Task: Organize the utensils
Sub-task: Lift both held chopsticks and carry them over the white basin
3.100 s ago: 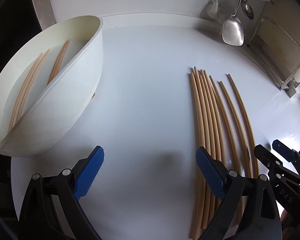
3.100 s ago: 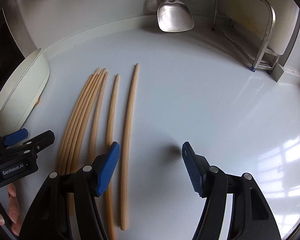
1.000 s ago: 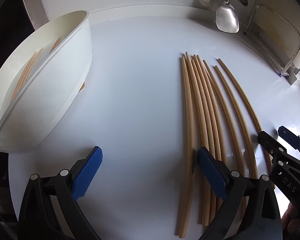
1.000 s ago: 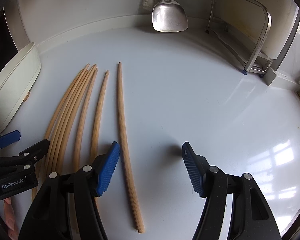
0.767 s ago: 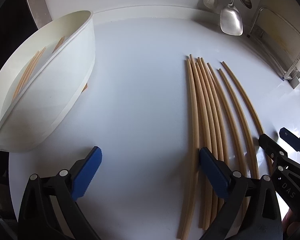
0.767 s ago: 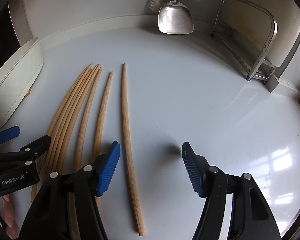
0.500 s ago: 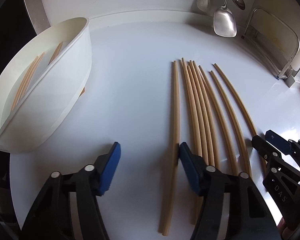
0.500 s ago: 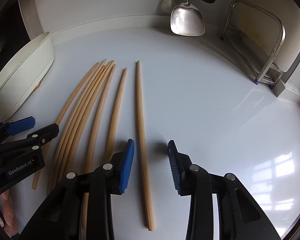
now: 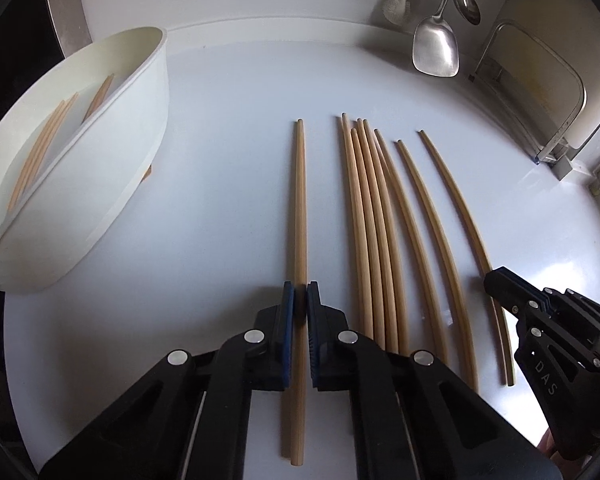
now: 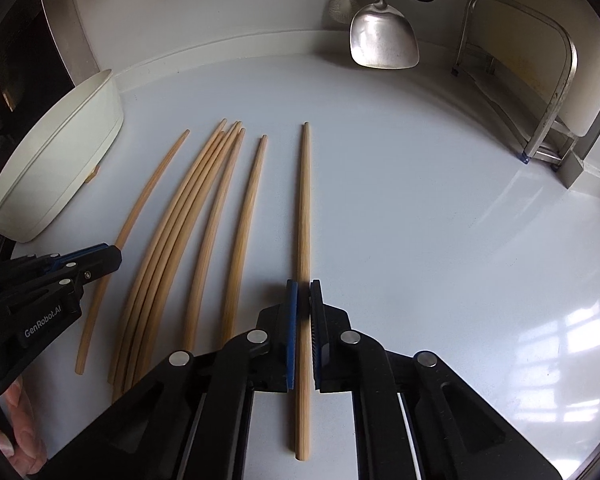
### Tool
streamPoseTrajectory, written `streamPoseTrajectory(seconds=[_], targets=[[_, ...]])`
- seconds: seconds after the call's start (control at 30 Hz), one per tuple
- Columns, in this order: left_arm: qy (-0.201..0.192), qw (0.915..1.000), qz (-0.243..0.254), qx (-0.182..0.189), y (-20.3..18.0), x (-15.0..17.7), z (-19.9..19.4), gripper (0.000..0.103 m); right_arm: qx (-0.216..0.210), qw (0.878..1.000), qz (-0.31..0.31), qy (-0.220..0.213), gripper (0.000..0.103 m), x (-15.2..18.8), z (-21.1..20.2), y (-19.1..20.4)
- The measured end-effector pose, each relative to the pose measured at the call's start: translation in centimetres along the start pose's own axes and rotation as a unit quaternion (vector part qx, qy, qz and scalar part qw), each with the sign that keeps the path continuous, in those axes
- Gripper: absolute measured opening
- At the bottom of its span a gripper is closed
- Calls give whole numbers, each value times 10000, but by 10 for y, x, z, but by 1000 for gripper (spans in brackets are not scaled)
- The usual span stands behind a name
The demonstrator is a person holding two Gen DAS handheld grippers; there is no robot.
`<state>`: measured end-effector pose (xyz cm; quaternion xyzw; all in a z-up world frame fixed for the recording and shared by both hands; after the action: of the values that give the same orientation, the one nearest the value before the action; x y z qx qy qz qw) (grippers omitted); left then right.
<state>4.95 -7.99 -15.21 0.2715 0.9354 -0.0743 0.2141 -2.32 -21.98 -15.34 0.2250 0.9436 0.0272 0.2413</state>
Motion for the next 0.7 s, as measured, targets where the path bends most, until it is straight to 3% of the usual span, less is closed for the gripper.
streamPoseTrajectory(seconds=[0.17,0.43,0.7], targets=[[10,9998,-165,81,1,-3,-13,7,-129,9999,52,-64,6,-8,-15,-2],[-310,9983,-487,27,8,-26,-67,7,-425,9985,-160,-303,6,-39,-56,9],[-767,9916,-1008,-248,76,-44,-132,7,-957,9914,-645,-614,6,-88,-99,82]])
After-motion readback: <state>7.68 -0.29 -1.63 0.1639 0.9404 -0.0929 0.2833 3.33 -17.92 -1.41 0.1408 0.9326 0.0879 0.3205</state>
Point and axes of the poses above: each gripper's, at about its wrist camera, not at the fingertips, and z roughly the way its jaws point, y to its left, x to its underside, the point moved 1 cm from there along z, roughly the way its jaws point, and after that the axes turned 10 degrees about z, right-handed, at the moved point
